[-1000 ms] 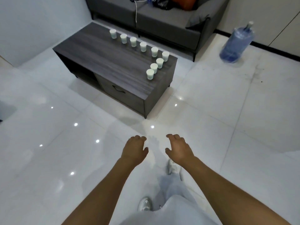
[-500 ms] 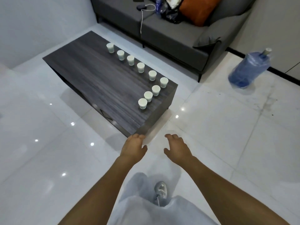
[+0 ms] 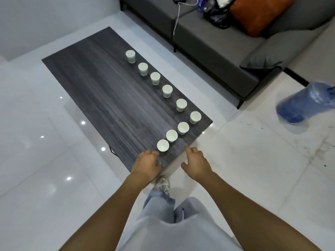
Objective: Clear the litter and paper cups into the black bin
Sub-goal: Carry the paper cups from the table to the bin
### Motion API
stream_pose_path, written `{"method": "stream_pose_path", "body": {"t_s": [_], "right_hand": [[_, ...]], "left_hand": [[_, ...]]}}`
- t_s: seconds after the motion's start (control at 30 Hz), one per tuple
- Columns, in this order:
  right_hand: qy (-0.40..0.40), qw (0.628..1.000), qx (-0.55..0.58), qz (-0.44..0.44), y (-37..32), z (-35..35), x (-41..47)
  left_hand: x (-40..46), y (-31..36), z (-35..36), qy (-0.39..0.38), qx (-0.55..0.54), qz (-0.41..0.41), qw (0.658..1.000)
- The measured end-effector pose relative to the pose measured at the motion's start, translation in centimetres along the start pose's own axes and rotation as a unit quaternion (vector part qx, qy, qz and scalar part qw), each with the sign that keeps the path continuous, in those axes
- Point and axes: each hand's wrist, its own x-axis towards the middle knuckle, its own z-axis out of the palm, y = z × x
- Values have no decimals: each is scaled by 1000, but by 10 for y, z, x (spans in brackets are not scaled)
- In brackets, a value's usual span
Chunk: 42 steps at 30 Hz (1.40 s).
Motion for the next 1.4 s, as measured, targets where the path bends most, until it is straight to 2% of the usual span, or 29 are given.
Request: {"method": "stream_pose_path", "body": {"t_s": [0.33,0.57,0.7,0.83,1.13,1.4], "right_hand": [[-76,995,-38,-53,-2,-27,110],[-143,982,-72,-99,9,-4,183],[-135,979,-89,-128,16,23,216],[-122,977,-95,-149,24,51,240],[-111,970,-107,-185,46,92,270],[-88,970,-121,-191,49,107,281]], "left_hand": [[76,4,-1,-33,-41,-85,995],[121,9,41,-41,-96,-165,981],[151,7,69,-22,-92,-186,978],[181,-1,99,-1,-77,-179,981],[228,-19,168,-15,-9,-146,989],[234,-31,185,6,13,-145,989]]}}
